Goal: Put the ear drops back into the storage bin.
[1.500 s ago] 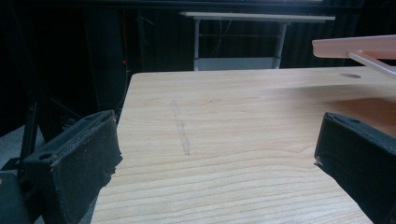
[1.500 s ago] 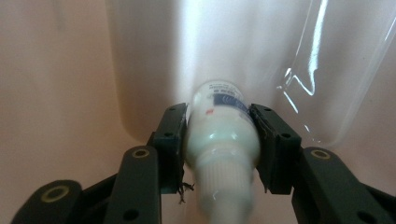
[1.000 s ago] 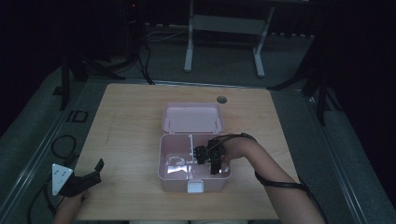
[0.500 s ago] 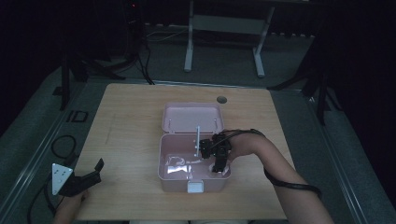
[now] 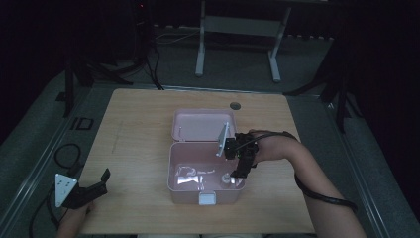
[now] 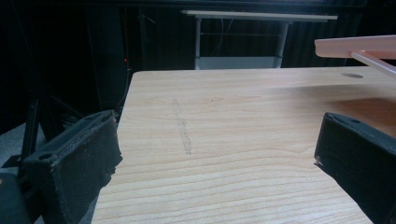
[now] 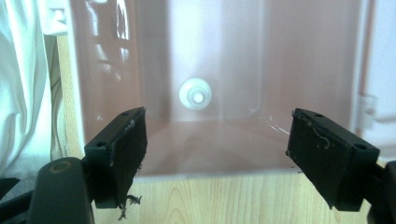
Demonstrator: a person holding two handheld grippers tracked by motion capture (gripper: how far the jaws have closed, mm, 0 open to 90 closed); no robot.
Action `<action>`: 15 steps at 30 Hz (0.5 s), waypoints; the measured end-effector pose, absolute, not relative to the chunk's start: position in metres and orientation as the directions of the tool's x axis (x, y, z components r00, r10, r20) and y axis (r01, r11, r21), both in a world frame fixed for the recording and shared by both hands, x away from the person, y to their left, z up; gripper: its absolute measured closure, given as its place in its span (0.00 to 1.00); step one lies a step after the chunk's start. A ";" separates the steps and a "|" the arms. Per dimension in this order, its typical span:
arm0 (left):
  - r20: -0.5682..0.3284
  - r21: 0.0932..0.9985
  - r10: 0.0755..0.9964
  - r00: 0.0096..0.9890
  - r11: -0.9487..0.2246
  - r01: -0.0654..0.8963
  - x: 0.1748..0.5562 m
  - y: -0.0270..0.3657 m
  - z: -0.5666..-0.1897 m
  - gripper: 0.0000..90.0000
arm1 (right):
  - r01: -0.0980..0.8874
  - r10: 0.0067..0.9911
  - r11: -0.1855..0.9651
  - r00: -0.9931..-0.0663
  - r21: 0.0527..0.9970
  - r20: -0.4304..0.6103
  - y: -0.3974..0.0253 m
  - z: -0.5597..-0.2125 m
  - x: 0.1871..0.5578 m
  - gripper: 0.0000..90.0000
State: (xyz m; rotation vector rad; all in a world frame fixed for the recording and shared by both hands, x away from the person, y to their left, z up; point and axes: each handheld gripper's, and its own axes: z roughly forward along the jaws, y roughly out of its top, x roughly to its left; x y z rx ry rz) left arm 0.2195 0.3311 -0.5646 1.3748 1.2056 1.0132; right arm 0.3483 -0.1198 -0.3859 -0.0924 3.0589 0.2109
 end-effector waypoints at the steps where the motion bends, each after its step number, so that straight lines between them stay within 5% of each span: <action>1: -0.023 0.989 0.988 0.151 0.000 0.147 0.219 0.331 -0.565 0.00 | -0.066 -0.055 0.987 -0.995 0.145 -0.082 -0.123 -0.383 0.348 0.22; 15: -0.024 0.989 0.989 0.149 0.002 0.147 0.219 0.331 -0.565 0.00 | 0.015 0.036 0.981 -0.993 0.195 -0.109 -0.171 -0.372 0.351 0.22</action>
